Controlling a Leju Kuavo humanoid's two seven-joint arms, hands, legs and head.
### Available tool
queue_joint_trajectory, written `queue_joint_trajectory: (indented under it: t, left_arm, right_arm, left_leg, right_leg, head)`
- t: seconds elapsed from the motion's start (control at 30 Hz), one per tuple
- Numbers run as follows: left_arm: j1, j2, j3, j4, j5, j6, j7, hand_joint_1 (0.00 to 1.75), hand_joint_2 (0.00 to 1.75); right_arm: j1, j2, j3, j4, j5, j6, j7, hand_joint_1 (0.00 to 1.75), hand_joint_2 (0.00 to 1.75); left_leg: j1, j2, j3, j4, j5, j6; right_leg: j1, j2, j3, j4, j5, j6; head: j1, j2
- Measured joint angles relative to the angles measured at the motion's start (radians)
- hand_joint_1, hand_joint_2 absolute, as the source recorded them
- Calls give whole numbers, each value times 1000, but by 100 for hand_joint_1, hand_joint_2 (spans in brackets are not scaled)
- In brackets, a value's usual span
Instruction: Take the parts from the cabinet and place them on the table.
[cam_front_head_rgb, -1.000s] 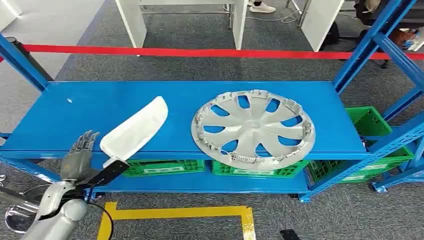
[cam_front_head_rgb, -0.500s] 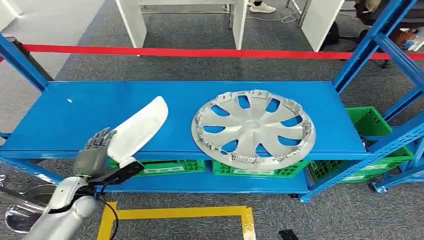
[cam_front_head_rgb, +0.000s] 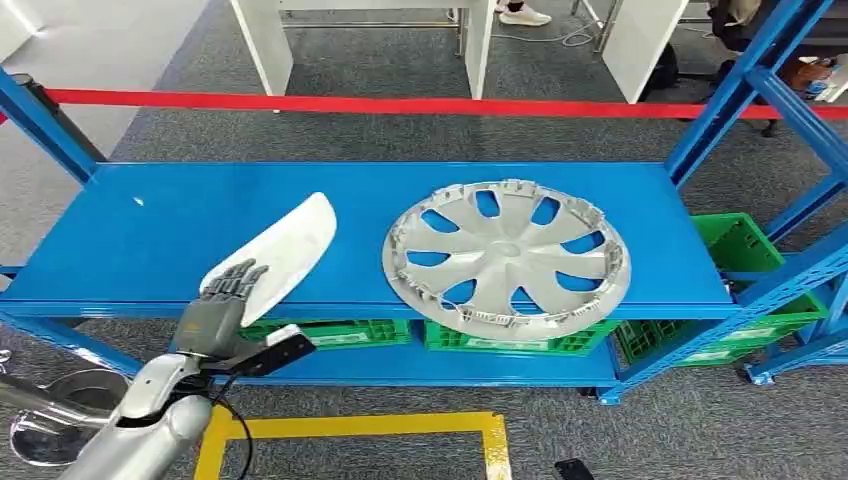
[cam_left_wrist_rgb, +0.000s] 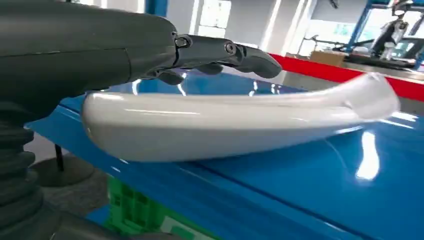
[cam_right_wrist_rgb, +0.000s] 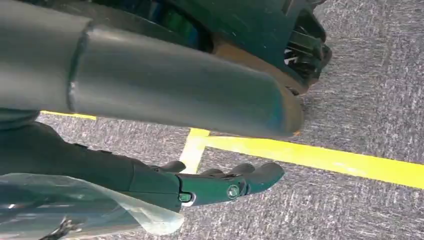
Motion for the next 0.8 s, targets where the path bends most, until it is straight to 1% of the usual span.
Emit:
queue_joint_trajectory:
  t: [0.13, 0.27, 0.8]
  left_arm:
    - [0, -4, -45, 0, 24, -23, 3, 175, 175]
    - [0, -5, -70, 0, 45, -28, 3, 175, 175]
    - [-13, 3, -72, -34, 72, -18, 4, 175, 175]
  right_arm:
    - [-1, 1, 1, 0, 3, -3, 0, 0, 0]
    - [-1, 1, 1, 0, 4, -5, 0, 0, 0]
    - [-2, 1, 1, 0, 2, -16, -10, 0, 0]
  left_leg:
    - [0, 0, 0, 0, 0, 0]
    - [0, 0, 0, 0, 0, 0]
    - [0, 0, 0, 0, 0, 0]
  right_leg:
    - [0, 0, 0, 0, 0, 0]
    - [0, 0, 0, 0, 0, 0]
    - [0, 0, 1, 0, 1, 1]
  head:
    - [0, 0]
    - [0, 0]
    - [0, 0]
